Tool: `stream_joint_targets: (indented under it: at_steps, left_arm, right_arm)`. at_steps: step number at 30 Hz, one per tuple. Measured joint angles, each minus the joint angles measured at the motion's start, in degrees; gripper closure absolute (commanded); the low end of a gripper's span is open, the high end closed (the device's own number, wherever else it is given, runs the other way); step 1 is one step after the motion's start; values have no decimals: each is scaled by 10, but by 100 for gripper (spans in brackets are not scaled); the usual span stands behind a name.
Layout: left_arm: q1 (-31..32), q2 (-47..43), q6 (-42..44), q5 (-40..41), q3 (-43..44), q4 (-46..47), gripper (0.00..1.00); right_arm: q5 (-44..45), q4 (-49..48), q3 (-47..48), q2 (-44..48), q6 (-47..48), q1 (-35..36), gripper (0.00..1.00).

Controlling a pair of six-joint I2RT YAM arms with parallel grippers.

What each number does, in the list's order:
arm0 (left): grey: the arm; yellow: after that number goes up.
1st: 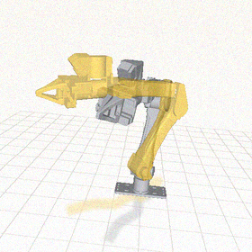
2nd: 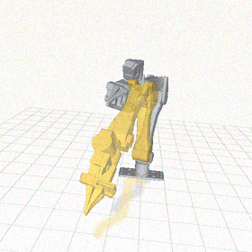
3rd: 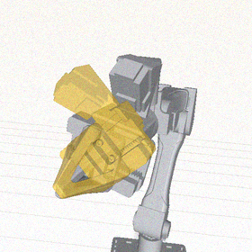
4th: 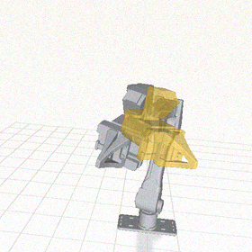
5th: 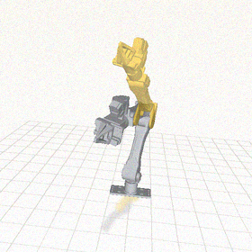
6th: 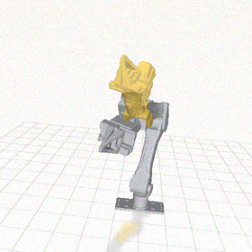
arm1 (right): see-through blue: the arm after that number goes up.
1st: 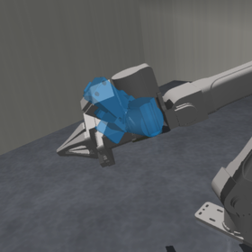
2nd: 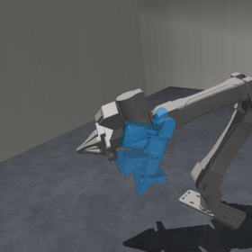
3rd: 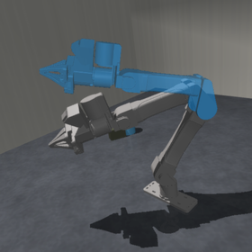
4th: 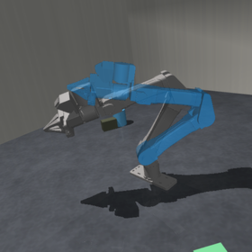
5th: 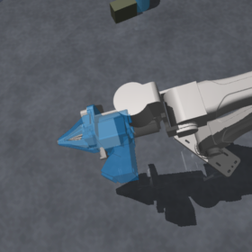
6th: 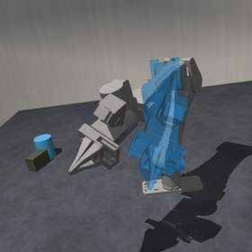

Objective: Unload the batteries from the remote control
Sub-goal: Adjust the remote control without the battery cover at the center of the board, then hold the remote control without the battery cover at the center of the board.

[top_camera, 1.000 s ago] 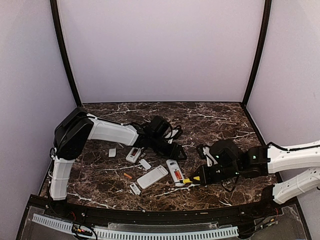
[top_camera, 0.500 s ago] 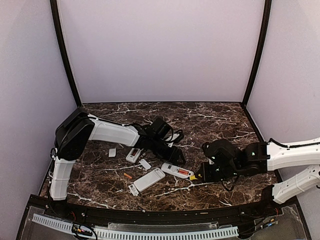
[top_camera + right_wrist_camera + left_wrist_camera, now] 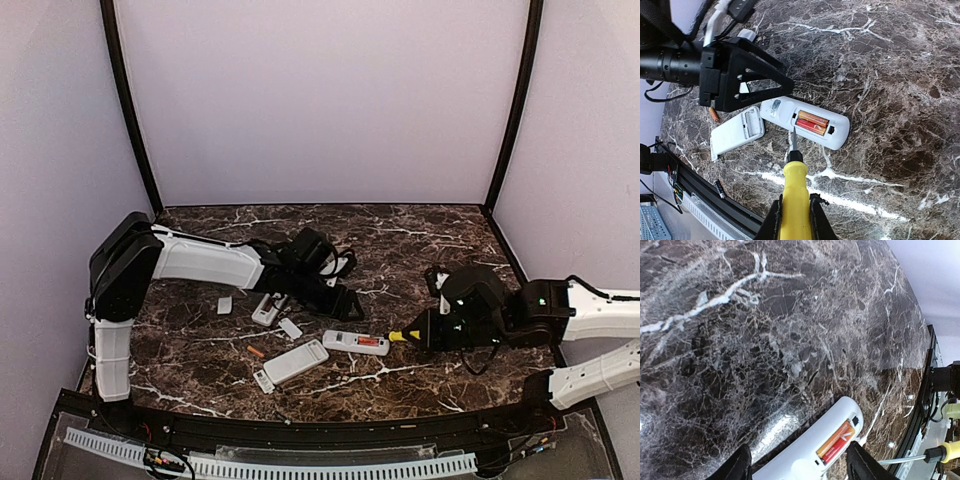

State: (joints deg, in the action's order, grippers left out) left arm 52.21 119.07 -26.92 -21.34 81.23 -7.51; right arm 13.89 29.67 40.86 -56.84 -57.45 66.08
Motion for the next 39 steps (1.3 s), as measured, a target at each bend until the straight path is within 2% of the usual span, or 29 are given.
stream_joint_targets:
  at_steps: [10,19,39]
  left_arm:
    - [1,-70,-73,28,-83,17,40]
    - [1,-73,-110,36,-128,19,47]
    - [1,-75,-122,35,-143,30,54]
  right_arm:
    - [-31,5,0,0,50,-73,100]
    - [-49,23,0,-27,63,-75,100]
    - [-56,37,7,-43,48,-75,100]
